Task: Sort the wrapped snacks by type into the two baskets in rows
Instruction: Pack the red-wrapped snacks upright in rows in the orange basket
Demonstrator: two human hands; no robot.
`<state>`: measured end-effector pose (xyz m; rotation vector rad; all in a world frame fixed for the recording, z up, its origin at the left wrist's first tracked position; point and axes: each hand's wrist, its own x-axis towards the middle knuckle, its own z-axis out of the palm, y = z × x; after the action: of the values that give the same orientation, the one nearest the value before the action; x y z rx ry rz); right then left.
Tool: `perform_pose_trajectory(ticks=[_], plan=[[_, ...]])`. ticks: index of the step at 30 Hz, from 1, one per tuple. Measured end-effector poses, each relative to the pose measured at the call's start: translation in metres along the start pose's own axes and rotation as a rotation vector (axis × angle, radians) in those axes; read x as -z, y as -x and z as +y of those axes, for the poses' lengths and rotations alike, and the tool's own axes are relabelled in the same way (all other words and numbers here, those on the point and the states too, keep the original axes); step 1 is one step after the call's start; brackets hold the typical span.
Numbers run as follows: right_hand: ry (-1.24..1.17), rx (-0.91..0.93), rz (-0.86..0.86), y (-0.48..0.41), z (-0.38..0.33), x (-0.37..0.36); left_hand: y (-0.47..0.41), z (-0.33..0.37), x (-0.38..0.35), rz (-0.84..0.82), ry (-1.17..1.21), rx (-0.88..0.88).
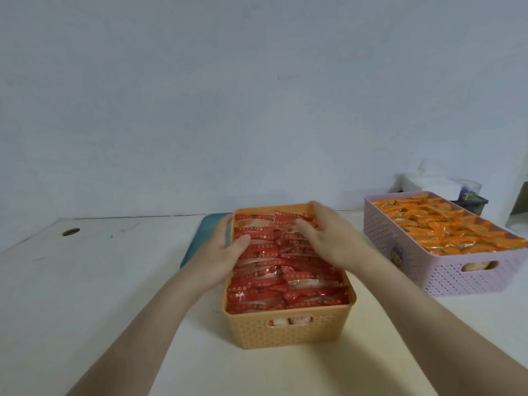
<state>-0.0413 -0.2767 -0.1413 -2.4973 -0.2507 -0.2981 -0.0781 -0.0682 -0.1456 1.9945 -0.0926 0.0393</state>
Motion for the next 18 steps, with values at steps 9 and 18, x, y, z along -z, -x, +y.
perform_pose_trajectory(ticks=[9,18], plan=[[-0.272,-0.305,-0.380,0.030,0.006,0.023,0.045,-0.022,-0.003,-0.178,0.203,0.177],[-0.660,-0.150,-0.185,0.001,-0.027,0.014,0.001,-0.007,0.049,0.196,0.406,0.146]])
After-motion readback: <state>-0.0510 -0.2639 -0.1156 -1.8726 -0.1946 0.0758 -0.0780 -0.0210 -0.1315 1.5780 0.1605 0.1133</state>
